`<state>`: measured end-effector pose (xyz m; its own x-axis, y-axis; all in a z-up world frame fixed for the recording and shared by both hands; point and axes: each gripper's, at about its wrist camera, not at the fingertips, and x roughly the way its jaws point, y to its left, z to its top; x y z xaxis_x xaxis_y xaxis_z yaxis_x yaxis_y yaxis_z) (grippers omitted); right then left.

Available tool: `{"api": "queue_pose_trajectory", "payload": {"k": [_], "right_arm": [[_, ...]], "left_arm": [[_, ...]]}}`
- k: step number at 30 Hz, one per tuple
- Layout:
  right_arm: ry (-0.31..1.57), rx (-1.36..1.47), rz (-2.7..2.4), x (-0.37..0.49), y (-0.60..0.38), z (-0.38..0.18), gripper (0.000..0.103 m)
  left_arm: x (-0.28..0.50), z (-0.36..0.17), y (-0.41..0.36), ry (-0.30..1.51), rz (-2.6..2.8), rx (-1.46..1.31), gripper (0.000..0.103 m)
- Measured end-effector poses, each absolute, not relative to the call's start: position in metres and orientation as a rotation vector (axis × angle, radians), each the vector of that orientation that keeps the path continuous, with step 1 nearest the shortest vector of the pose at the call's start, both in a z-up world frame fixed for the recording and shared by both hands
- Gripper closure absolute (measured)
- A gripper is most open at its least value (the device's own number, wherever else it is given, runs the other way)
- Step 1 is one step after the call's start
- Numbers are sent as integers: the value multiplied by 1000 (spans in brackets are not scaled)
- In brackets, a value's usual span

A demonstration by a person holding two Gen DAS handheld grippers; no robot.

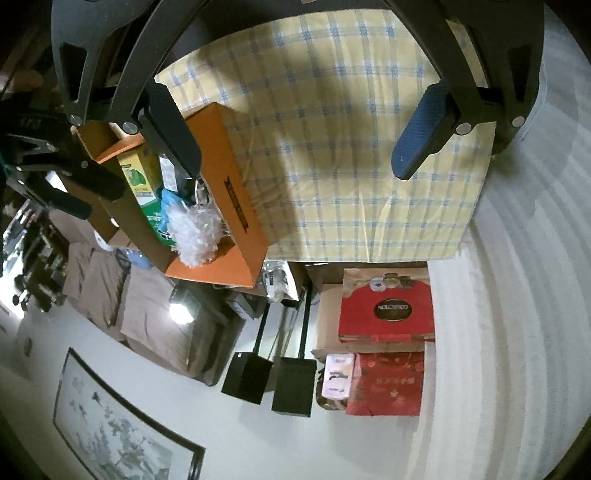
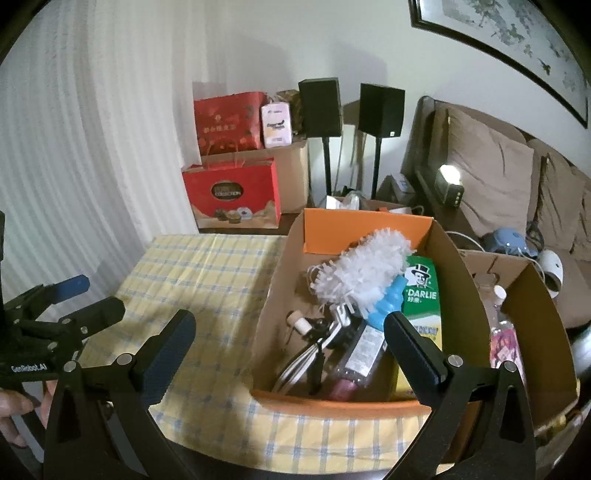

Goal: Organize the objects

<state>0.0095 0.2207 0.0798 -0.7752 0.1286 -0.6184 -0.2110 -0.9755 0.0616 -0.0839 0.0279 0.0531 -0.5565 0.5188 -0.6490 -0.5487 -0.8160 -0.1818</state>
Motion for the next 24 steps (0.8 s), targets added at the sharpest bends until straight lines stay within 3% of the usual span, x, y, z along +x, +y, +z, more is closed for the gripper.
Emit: {"api": "queue_pose_trajectory", "payload": {"k": [24], "right_arm": [[173, -824, 2750, 84, 181, 85, 0]], "left_arm": [[-17, 66, -13, 70, 2409, -910, 0]]}}
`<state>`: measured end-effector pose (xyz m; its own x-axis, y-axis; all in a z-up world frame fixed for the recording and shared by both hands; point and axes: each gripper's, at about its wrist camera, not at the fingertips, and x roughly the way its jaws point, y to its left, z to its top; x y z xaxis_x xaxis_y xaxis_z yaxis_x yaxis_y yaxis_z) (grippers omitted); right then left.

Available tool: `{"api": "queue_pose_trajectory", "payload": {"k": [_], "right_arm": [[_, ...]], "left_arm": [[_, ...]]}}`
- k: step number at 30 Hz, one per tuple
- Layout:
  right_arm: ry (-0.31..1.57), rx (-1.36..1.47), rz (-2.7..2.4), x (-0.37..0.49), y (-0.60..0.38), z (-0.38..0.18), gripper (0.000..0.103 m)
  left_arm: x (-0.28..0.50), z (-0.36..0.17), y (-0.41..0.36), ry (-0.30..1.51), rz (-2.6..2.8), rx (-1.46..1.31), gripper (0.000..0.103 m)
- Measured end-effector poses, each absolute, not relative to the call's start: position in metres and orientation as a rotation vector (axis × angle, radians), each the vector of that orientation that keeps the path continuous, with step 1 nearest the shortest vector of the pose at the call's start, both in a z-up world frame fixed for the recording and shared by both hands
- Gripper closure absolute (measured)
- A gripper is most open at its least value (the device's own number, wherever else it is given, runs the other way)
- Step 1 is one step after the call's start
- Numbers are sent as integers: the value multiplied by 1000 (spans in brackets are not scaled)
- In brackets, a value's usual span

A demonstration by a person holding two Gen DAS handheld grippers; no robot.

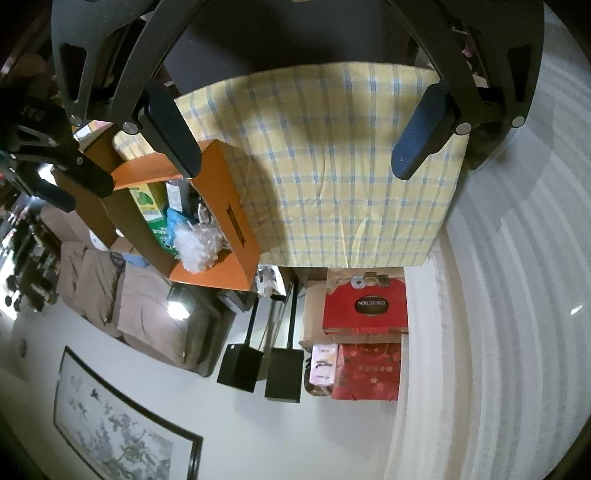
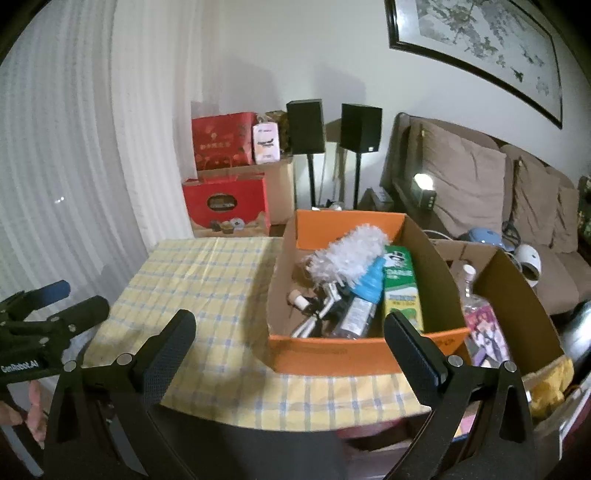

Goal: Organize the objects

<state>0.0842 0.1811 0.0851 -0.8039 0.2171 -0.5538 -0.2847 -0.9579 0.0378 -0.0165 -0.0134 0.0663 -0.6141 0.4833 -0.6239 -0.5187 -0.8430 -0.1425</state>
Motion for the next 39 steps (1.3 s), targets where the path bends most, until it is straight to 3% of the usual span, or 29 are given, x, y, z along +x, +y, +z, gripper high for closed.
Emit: {"api": "queue_pose_trajectory", "payload": {"k": [39], "right_arm": [[227, -802, 2719, 131, 167, 70, 0]], "left_arm": [[20, 43, -38, 97, 2493, -965, 0]]}}
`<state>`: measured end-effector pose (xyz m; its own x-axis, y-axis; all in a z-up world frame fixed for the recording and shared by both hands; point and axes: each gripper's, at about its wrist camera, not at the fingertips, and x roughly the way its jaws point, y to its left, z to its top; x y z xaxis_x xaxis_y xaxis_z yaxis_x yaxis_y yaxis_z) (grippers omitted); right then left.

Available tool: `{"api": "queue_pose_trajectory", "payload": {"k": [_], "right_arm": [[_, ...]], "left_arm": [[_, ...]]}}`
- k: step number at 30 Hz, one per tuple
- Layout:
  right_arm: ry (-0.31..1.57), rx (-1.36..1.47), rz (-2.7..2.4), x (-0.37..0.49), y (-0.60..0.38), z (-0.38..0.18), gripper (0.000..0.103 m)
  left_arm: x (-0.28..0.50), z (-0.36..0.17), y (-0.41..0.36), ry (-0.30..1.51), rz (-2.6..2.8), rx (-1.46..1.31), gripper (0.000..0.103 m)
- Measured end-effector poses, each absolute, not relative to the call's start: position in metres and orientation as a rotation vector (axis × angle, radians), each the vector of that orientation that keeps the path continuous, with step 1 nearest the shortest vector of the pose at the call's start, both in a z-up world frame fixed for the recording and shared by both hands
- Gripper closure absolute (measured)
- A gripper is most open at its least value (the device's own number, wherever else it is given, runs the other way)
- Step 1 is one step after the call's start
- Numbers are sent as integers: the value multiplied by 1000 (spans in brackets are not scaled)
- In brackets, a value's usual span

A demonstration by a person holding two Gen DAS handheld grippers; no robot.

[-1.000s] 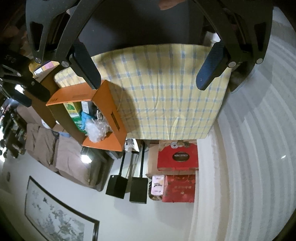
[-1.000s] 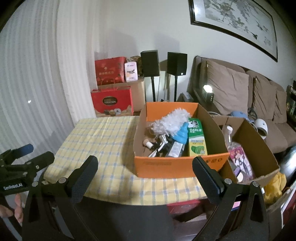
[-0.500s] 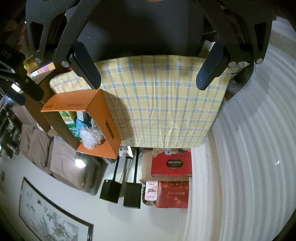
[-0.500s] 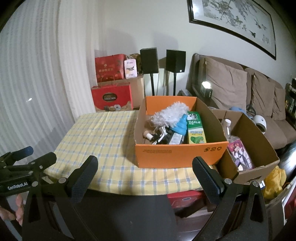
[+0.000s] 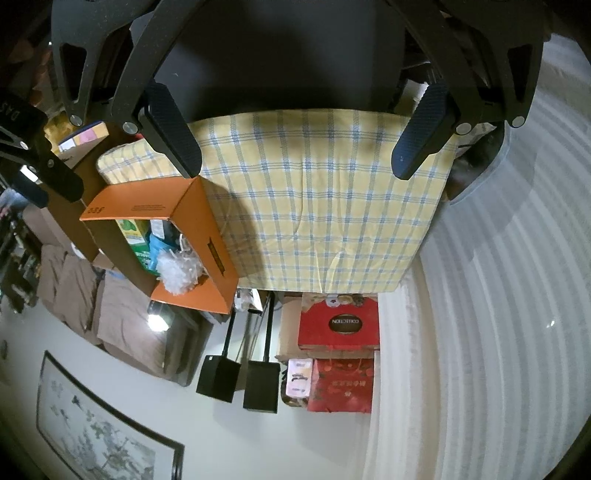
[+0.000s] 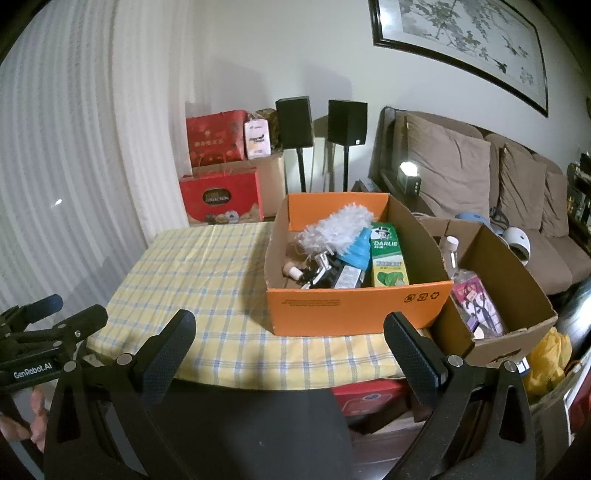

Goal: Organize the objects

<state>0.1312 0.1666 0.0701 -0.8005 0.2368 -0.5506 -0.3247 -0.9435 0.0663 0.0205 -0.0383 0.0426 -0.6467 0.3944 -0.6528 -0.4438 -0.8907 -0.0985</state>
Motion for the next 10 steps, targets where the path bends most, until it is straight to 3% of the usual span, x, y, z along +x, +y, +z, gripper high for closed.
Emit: {"api": "queue_pose_trajectory", "payload": {"k": [10], "right_arm": [[227, -785, 2717, 133, 169, 72, 0]], "left_arm": [[23, 42, -36, 103, 2473, -963, 0]]}}
